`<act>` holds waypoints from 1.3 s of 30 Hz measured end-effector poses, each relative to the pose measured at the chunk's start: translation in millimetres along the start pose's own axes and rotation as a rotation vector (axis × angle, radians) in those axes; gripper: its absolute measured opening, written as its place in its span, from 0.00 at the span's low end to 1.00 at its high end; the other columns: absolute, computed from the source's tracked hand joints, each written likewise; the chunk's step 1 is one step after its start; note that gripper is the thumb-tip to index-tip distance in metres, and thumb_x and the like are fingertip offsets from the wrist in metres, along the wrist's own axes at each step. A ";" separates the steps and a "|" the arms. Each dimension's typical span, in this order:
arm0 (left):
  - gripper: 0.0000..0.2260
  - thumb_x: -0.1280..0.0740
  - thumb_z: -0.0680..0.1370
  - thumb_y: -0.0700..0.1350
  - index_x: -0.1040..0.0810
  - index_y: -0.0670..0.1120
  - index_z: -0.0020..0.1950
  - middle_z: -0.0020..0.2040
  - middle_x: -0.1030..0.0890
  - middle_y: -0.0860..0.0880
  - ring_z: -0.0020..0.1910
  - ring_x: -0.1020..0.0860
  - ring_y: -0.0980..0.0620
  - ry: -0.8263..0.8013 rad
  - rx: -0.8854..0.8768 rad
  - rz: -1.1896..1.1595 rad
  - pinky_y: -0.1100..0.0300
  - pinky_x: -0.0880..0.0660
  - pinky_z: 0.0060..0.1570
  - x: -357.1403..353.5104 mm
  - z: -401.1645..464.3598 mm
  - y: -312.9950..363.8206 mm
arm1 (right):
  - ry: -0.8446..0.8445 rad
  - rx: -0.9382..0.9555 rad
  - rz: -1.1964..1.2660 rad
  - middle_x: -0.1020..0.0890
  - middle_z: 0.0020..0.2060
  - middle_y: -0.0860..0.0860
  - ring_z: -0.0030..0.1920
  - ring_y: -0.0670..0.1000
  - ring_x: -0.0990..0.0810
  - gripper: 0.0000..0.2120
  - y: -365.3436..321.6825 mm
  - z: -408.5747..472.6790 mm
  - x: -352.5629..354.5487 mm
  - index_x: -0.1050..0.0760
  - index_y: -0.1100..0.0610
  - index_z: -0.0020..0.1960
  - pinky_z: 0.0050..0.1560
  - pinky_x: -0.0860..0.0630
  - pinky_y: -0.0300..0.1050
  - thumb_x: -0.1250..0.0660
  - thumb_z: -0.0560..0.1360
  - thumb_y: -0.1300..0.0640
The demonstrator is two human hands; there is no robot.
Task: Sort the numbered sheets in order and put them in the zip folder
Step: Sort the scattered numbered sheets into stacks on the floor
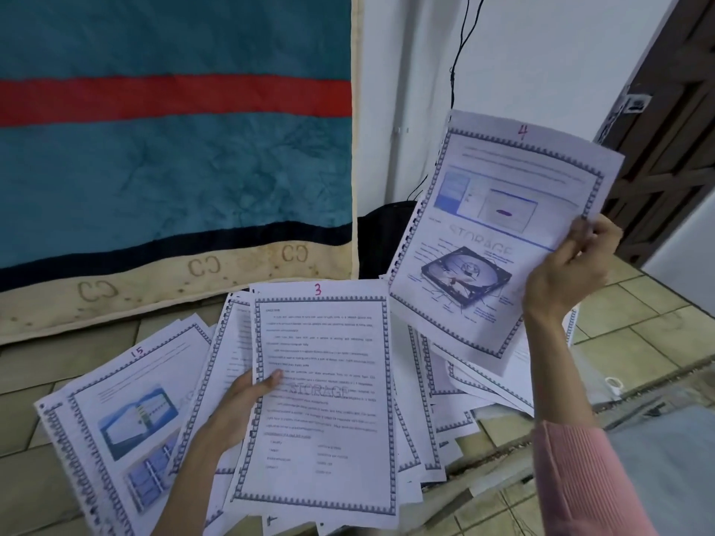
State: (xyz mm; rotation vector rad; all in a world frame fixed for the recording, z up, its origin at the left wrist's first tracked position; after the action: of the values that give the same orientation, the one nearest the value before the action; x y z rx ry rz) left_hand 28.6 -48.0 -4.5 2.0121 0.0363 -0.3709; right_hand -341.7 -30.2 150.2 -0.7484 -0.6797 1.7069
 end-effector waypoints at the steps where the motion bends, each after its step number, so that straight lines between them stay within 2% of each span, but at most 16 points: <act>1: 0.09 0.37 0.78 0.41 0.26 0.48 0.58 0.51 0.20 0.52 0.51 0.23 0.54 -0.003 0.005 0.012 0.54 0.28 0.56 -1.2 -0.4 -0.1 | 0.004 -0.006 -0.003 0.28 0.29 0.35 0.29 0.38 0.33 0.11 -2.5 0.5 -1.8 0.29 0.54 0.46 0.34 0.40 0.27 0.45 0.79 0.49; 3: 0.08 0.33 0.75 0.43 0.24 0.49 0.54 0.48 0.17 0.53 0.50 0.21 0.53 -0.013 0.001 0.029 0.56 0.25 0.53 -1.6 -2.9 0.4 | 0.016 0.006 -0.006 0.28 0.30 0.32 0.29 0.37 0.33 0.06 -9.1 1.2 -6.2 0.35 0.45 0.44 0.33 0.40 0.27 0.45 0.79 0.49; 6: 0.25 0.21 0.59 0.55 0.22 0.50 0.53 0.46 0.15 0.54 0.48 0.18 0.56 -0.041 -0.009 0.040 0.61 0.21 0.45 2.0 -4.3 0.2 | 0.001 -0.001 0.013 0.29 0.29 0.37 0.30 0.37 0.32 0.07 -9.9 -5.1 -10.7 0.30 0.50 0.46 0.33 0.39 0.29 0.44 0.79 0.52; 9: 0.16 0.29 0.66 0.50 0.23 0.51 0.53 0.44 0.15 0.56 0.49 0.20 0.57 -0.036 -0.018 0.039 0.62 0.23 0.46 1.5 -5.2 0.0 | -0.090 -0.073 -0.019 0.29 0.33 0.47 0.33 0.42 0.34 0.13 3.2 -23.7 -14.6 0.27 0.68 0.51 0.37 0.39 0.36 0.43 0.80 0.57; 13: 0.11 0.35 0.75 0.43 0.24 0.47 0.57 0.54 0.18 0.49 0.56 0.22 0.50 -0.008 0.010 0.011 0.50 0.28 0.62 1.4 -2.4 0.2 | -0.290 -0.186 -0.035 0.27 0.34 0.47 0.36 0.41 0.32 0.10 16.3 -64.8 -16.0 0.28 0.68 0.51 0.35 0.37 0.28 0.43 0.80 0.60; 15: 0.13 0.35 0.76 0.44 0.24 0.45 0.60 0.55 0.19 0.48 0.55 0.21 0.50 -0.012 0.011 -0.006 0.52 0.26 0.58 -1.1 -2.4 3.0 | -0.429 -0.232 -0.038 0.25 0.36 0.51 0.37 0.46 0.30 0.09 20.7 -89.6 -15.9 0.28 0.64 0.51 0.35 0.36 0.33 0.43 0.81 0.59; 18: 0.24 0.24 0.63 0.53 0.21 0.45 0.55 0.50 0.16 0.50 0.49 0.17 0.53 -0.071 -0.029 -0.018 0.59 0.20 0.44 -12.0 -2.2 12.6 | -0.658 -0.328 -0.010 0.26 0.33 0.51 0.33 0.48 0.31 0.08 21.7 -123.1 -15.7 0.29 0.59 0.47 0.32 0.35 0.37 0.44 0.81 0.56; 20: 0.32 0.20 0.55 0.58 0.20 0.46 0.54 0.50 0.16 0.49 0.50 0.18 0.52 -0.073 -0.062 -0.015 0.58 0.20 0.45 -17.4 2.9 18.6 | -0.735 -0.413 0.017 0.26 0.33 0.50 0.30 0.47 0.32 0.09 21.6 -140.2 -16.9 0.28 0.59 0.48 0.31 0.34 0.37 0.43 0.81 0.55; 24: 0.13 0.33 0.75 0.45 0.22 0.43 0.58 0.53 0.17 0.47 0.56 0.21 0.47 -0.001 -0.111 0.065 0.49 0.27 0.60 -33.7 10.4 26.1 | -0.990 -0.573 0.096 0.20 0.37 0.53 0.33 0.47 0.22 0.06 24.5 -147.2 -14.1 0.26 0.61 0.48 0.34 0.24 0.42 0.40 0.79 0.61; 26: 0.09 0.35 0.77 0.41 0.22 0.43 0.56 0.45 0.15 0.52 0.50 0.20 0.50 0.032 -0.136 0.105 0.53 0.27 0.58 -41.4 13.9 24.9 | -1.163 -0.545 0.025 0.22 0.33 0.59 0.29 0.52 0.25 0.11 34.6 -138.8 -9.7 0.26 0.66 0.44 0.34 0.27 0.49 0.40 0.79 0.60; 28: 0.05 0.34 0.77 0.40 0.22 0.45 0.52 0.36 0.16 0.58 0.45 0.22 0.57 0.060 -0.156 0.159 0.59 0.28 0.53 -47.1 17.9 23.1 | -1.198 -0.544 -0.107 0.27 0.30 0.60 0.29 0.53 0.29 0.17 50.4 -126.7 -3.7 0.32 0.66 0.36 0.35 0.31 0.49 0.41 0.80 0.57; 30: 0.05 0.33 0.76 0.40 0.21 0.45 0.51 0.41 0.17 0.55 0.47 0.22 0.54 0.068 -0.145 0.189 0.57 0.28 0.55 -50.6 21.4 19.3 | -1.243 -0.630 -0.157 0.25 0.33 0.61 0.32 0.54 0.27 0.15 62.9 -119.8 -0.4 0.31 0.68 0.38 0.36 0.29 0.49 0.41 0.80 0.60; 32: 0.05 0.32 0.75 0.40 0.20 0.44 0.50 0.47 0.17 0.50 0.50 0.20 0.49 0.050 -0.112 0.186 0.54 0.27 0.56 -52.0 24.4 15.8 | -1.264 -0.693 -0.162 0.22 0.35 0.61 0.30 0.54 0.26 0.11 63.6 -118.4 1.8 0.27 0.71 0.48 0.31 0.28 0.44 0.43 0.78 0.64; 35: 0.05 0.33 0.76 0.40 0.19 0.44 0.50 0.46 0.15 0.48 0.47 0.18 0.49 0.008 -0.102 0.173 0.53 0.22 0.50 -54.7 24.5 17.0 | -1.201 -0.806 -0.074 0.16 0.42 0.58 0.33 0.54 0.24 0.14 63.3 -115.8 6.4 0.24 0.57 0.59 0.28 0.29 0.39 0.45 0.79 0.64; 37: 0.06 0.34 0.76 0.40 0.19 0.44 0.50 0.45 0.15 0.49 0.45 0.17 0.51 -0.015 -0.127 0.143 0.56 0.19 0.45 -57.4 26.1 18.5 | -1.250 -0.955 0.058 0.16 0.47 0.59 0.41 0.57 0.26 0.16 64.9 -113.8 10.1 0.24 0.49 0.61 0.35 0.32 0.43 0.43 0.79 0.62; 39: 0.05 0.34 0.76 0.41 0.20 0.45 0.50 0.44 0.15 0.50 0.44 0.16 0.53 -0.020 -0.126 0.105 0.60 0.19 0.41 -62.3 29.2 19.6 | -1.323 -1.048 0.208 0.18 0.53 0.60 0.48 0.59 0.29 0.16 61.4 -111.1 10.2 0.23 0.48 0.60 0.44 0.31 0.49 0.42 0.78 0.61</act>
State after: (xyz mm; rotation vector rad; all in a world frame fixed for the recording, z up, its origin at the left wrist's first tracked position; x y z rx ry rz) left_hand -34.2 -74.2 17.7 1.8774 -0.0564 -0.3139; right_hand -295.6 -27.3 31.5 -0.2136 -2.5873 1.8361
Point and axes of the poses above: each hand's wrist, its own z-axis towards the middle knuckle, its own x-axis out of the back of the hand, y = z × x, the point moved 1 cm from there along z, towards the middle knuckle
